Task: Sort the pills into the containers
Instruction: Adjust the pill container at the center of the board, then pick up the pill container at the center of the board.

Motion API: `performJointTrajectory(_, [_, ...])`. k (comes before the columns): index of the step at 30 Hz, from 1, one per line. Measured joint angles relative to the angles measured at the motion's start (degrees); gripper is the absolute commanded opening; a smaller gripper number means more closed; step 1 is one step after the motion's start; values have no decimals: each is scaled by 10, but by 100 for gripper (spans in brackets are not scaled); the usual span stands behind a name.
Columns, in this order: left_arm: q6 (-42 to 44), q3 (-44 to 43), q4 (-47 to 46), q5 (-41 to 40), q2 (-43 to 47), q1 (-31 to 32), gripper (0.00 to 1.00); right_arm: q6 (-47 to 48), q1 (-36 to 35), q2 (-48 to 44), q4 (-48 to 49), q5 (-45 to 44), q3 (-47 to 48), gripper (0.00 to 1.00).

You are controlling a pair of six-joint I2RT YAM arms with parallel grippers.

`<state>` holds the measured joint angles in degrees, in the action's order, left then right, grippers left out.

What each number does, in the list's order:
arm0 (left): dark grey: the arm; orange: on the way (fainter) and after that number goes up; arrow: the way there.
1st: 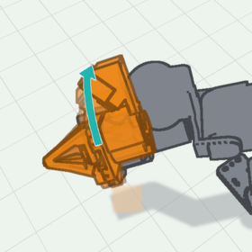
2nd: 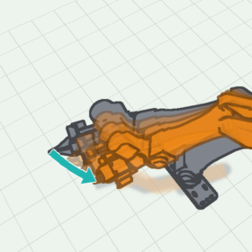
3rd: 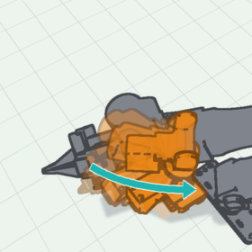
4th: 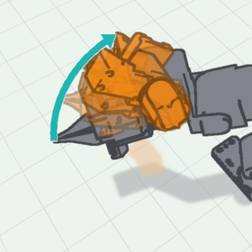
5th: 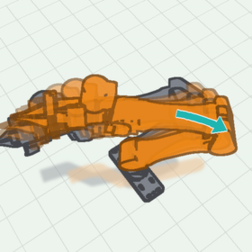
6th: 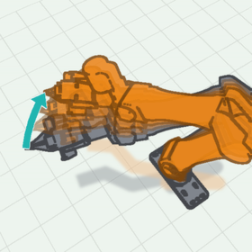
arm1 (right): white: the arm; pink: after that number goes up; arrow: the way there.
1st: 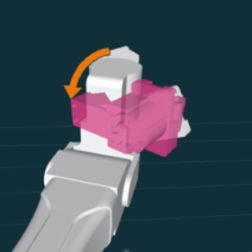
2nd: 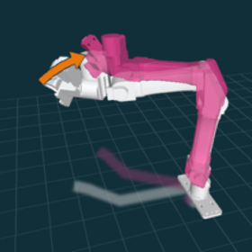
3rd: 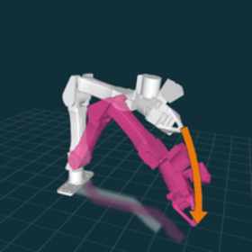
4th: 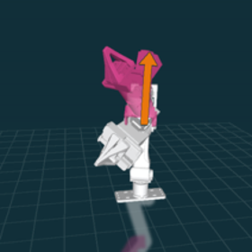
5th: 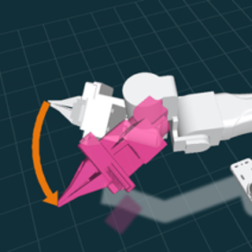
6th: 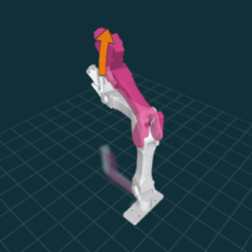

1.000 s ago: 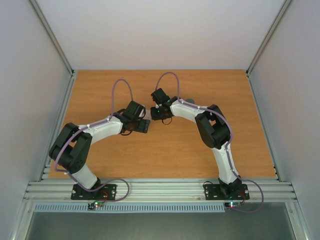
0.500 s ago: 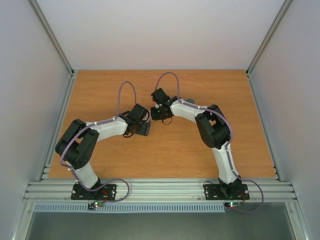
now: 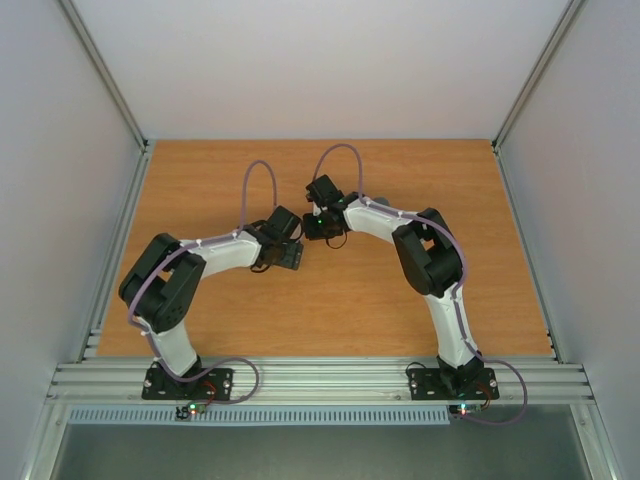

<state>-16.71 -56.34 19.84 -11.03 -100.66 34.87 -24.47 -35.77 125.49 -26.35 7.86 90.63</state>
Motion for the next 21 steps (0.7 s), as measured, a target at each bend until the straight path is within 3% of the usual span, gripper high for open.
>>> performJointTrajectory(4, [0, -8, 1, 0, -15, 3, 82, 4, 2, -1, 3, 6, -3, 20])
performJointTrajectory(10, [-7, -10, 1, 0, -18, 5, 65, 10, 6, -3, 8, 16, -7, 20])
performJointTrajectory(15, [-8, -10, 1, -3, -18, 5, 58, 12, 13, -9, 16, 24, -19, 21])
performJointTrajectory(21, [-8, -10, 1, -3, -18, 5, 55, 6, 37, -46, 23, 38, -69, 37])
